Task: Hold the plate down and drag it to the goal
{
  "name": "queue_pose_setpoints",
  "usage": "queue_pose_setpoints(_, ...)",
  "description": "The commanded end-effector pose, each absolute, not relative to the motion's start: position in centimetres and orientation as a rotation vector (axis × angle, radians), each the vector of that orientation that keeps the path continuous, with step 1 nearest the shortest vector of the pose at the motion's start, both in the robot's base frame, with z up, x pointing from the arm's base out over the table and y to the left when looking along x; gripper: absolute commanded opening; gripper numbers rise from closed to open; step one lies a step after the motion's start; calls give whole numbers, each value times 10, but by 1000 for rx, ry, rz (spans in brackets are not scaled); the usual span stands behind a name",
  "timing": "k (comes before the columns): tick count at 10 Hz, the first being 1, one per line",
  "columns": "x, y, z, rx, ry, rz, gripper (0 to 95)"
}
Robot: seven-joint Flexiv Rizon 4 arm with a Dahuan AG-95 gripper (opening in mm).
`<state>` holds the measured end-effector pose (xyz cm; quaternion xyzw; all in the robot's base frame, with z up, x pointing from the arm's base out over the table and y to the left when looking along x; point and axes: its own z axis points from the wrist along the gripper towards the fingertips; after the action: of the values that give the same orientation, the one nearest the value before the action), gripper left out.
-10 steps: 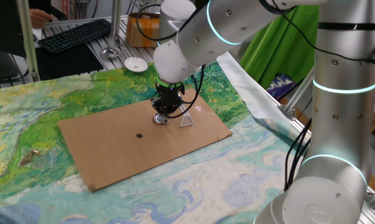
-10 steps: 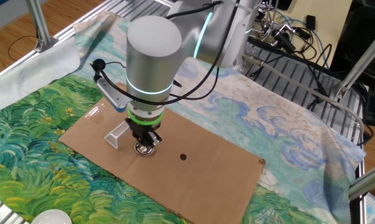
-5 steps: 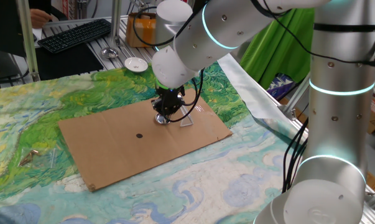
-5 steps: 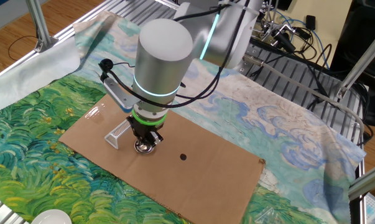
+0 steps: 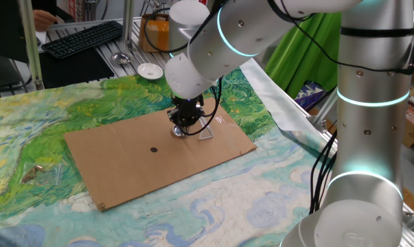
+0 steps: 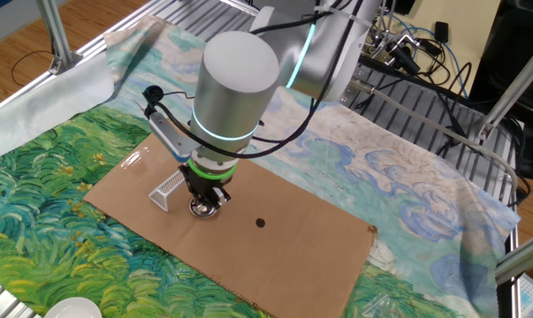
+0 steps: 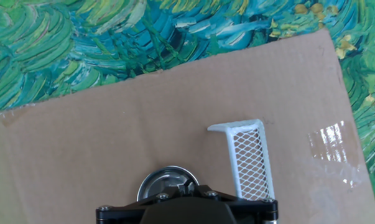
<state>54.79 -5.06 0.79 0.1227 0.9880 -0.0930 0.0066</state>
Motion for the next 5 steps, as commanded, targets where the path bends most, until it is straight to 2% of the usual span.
queue_pose_setpoints(1, 548, -51, 8, 379, 3086, -328, 0)
queue_pose_setpoints(5, 548, -52, 8, 375, 3073, -391, 0)
